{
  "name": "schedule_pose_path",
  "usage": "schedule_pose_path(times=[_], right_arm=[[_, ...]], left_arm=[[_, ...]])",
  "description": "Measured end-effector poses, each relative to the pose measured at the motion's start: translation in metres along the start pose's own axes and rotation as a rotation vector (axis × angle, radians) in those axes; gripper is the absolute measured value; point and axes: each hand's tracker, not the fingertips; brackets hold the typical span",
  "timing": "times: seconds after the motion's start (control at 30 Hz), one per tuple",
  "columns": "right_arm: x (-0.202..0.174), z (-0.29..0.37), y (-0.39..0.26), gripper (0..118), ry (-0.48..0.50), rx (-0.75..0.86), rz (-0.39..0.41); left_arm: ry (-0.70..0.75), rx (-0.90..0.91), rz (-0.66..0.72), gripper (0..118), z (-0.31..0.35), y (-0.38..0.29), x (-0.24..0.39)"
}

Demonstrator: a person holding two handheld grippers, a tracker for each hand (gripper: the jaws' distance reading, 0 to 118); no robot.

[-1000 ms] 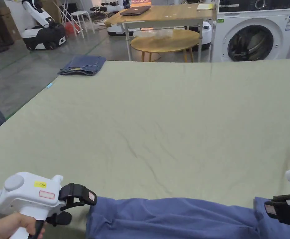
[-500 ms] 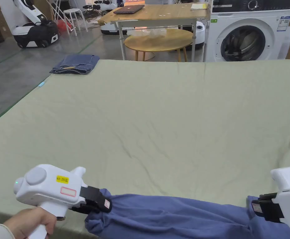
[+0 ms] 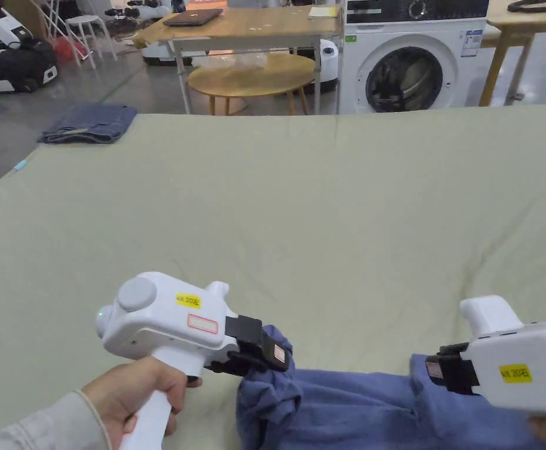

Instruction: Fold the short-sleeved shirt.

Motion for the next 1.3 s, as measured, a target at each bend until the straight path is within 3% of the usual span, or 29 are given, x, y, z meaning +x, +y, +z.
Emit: schedule_pose_path(times=[0.23,0.27,0.37,0.4,0.47,0.5,0.53,0.57,0.6,0.63,0.7,0.87,0.93,1.1,1.17,1.23,1.3], right_arm=[[0.02,0.014,-0.009,0,-0.021,0.013,-0.051],[0.022,0.016,-0.009,0,-0.026,0.015,-0.053],[0.024,0.021,-0.006,0,-0.032,0.019,-0.058],[0.024,0.022,-0.006,0,-0.032,0.022,-0.059],[0.028,0.02,-0.004,0,-0.03,0.028,-0.057],[0.027,0.02,-0.004,0,-0.031,0.032,-0.057],[0.026,0.02,-0.004,0,-0.031,0.034,-0.056],[0.024,0.021,-0.002,0,-0.026,0.036,-0.053],[0.023,0.022,-0.002,0,-0.022,0.038,-0.053],[0.021,0.022,-0.002,0,-0.017,0.04,-0.053],[0.022,0.021,-0.002,0,-0.01,0.037,-0.048],[0.019,0.019,0.0,0,0.001,0.038,-0.044],[0.018,0.017,0.0,0,0.0,0.036,-0.046],[0.017,0.017,-0.001,0,0.007,0.028,-0.045],[0.018,0.017,-0.002,0,0.003,0.028,-0.052],[0.018,0.018,-0.002,0,0.004,0.024,-0.053],[0.019,0.02,-0.002,0,-0.003,0.024,-0.054]], left_arm=[[0.083,-0.133,-0.064,8,-0.097,-0.002,0.017],[0.074,-0.186,-0.079,15,-0.104,0.0,0.016],[0.02,-0.183,0.002,80,-0.096,-0.012,0.024],[-0.027,-0.165,0.025,94,-0.086,-0.013,0.025],[-0.071,-0.135,0.057,94,-0.072,-0.006,0.018],[-0.078,-0.13,0.051,88,-0.06,-0.005,0.017],[-0.106,-0.082,0.023,60,-0.048,-0.006,0.017],[-0.109,-0.017,-0.041,6,-0.034,-0.004,0.019],[-0.016,-0.05,-0.138,0,-0.027,0.0,0.022],[0.085,-0.004,-0.218,0,-0.019,-0.002,0.025],[0.179,-0.02,-0.181,0,-0.012,-0.004,0.015],[0.072,-0.097,-0.153,0,-0.043,-0.002,-0.007],[0.108,-0.13,-0.177,0,-0.068,-0.003,-0.006],[0.05,-0.213,-0.116,0,-0.132,-0.03,0.024],[0.049,-0.181,-0.182,0,-0.158,-0.004,0.017],[0.011,-0.205,-0.158,0,-0.178,0.001,0.025],[0.0,-0.235,-0.152,0,-0.188,-0.037,0.059]])
